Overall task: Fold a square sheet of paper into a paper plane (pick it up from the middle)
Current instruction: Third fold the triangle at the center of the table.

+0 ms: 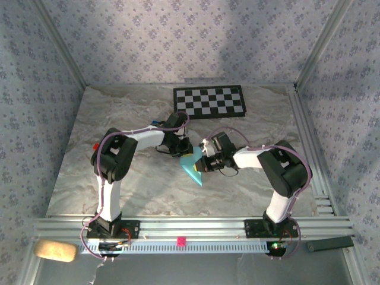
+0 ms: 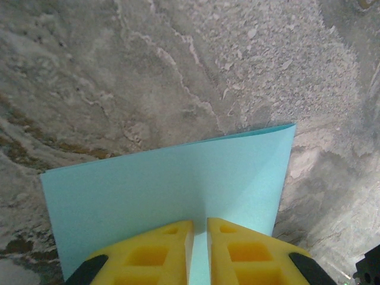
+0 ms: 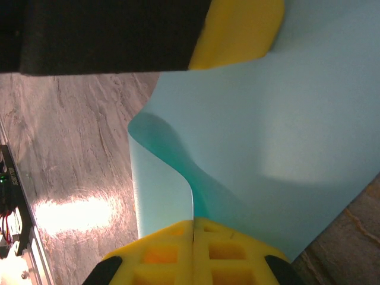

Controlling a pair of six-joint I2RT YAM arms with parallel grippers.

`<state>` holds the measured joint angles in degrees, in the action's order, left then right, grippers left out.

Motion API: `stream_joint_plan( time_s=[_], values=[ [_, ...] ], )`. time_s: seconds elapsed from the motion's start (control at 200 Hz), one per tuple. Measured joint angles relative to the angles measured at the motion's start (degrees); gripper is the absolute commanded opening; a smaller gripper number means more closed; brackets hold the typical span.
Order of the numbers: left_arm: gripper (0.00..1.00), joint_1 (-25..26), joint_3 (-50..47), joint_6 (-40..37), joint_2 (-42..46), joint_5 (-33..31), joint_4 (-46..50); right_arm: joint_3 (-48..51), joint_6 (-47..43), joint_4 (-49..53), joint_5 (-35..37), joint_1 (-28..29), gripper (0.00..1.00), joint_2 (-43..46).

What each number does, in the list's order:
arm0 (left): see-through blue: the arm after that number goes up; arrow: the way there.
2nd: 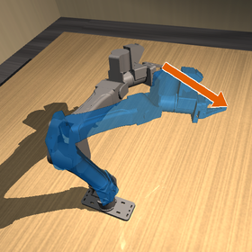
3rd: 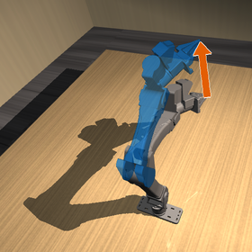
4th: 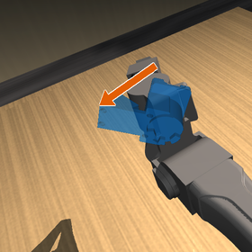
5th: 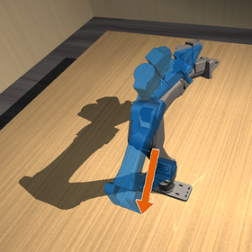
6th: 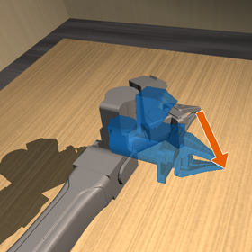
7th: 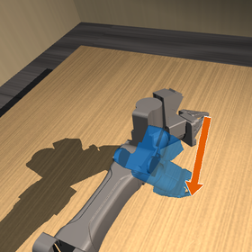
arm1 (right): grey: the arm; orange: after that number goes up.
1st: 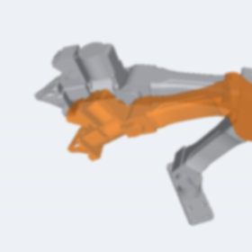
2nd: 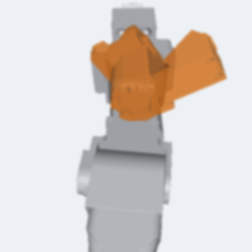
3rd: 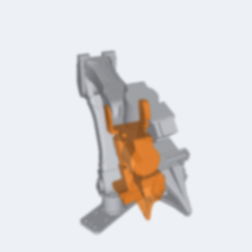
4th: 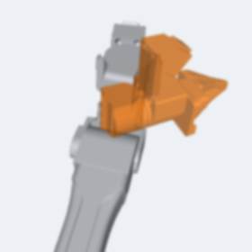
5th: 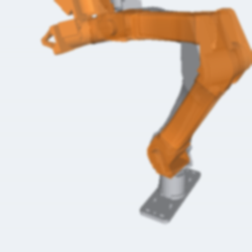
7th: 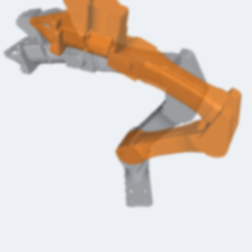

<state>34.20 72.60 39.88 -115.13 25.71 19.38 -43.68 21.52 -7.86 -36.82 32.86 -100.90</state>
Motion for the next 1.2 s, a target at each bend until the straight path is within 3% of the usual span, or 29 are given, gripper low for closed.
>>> stream_joint_plan(
  time_s=[1.204],
  values=[
    [0.15,0.11,0.11,0.0,-0.15,0.04,-0.04,-0.09,-0.02,1.97,0.63,0.81,0.02,0.13]
  ],
)
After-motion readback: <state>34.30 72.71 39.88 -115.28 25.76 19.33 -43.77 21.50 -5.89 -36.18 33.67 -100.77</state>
